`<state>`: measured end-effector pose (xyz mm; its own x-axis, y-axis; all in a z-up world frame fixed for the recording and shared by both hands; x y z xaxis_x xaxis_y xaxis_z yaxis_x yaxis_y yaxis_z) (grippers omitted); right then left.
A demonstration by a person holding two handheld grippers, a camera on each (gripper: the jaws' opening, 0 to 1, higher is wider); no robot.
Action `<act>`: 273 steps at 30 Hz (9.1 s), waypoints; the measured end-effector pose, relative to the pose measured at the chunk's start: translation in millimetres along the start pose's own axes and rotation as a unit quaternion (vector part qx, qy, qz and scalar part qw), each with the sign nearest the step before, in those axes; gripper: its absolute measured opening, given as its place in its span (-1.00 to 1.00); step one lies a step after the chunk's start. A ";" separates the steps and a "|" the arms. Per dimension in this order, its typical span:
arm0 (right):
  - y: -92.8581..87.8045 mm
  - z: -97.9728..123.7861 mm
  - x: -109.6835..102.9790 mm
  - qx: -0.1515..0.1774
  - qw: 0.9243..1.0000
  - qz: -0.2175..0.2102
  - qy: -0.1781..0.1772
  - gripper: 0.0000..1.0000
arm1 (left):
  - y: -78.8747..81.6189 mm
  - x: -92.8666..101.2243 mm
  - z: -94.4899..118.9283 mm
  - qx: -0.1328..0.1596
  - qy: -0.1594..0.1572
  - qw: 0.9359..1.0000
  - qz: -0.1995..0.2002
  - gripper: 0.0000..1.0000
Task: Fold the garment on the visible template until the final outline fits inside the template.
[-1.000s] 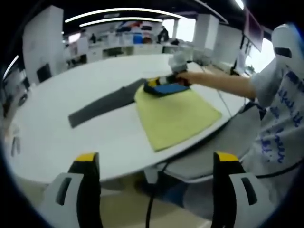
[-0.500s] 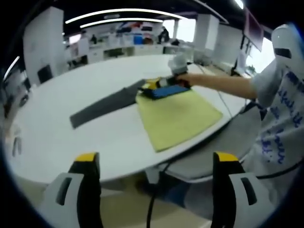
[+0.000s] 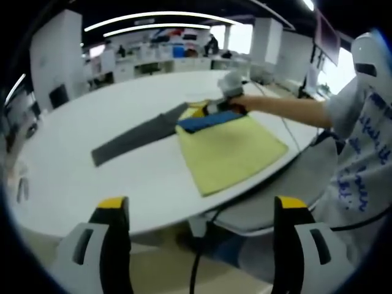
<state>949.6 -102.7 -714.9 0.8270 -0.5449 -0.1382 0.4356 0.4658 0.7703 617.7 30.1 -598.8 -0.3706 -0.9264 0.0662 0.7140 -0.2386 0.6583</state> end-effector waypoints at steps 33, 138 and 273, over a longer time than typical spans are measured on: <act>-3.8 4.3 0.1 0.004 1.000 0.011 -0.020 0.80 | -0.7 2.1 2.1 0.005 0.005 1.000 0.005 0.85; -50.6 267.5 -69.8 0.092 0.993 0.010 -0.073 1.00 | 14.0 20.5 8.9 0.019 0.010 0.999 -0.027 0.93; -120.2 329.3 -109.7 -0.013 0.987 -0.059 -0.151 1.00 | 41.6 -61.1 -4.9 0.044 -0.027 0.997 -0.061 0.96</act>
<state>689.4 -328.4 -587.3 0.6283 -0.7774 -0.0315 0.5347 0.4020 0.7433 672.9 75.4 -579.2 -0.4850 -0.8742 0.0213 0.6082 -0.3197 0.7265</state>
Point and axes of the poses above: the point that each gripper's makers call its tool centre point, and the gripper's own axes: z roughly backward along the fingers, x roughly to its right, y roughly out of its top, the point moved 3 cm from there along z, roughly backward along the fingers, and after that the axes turned 8 degrees about -x, right-handed, at the moved point
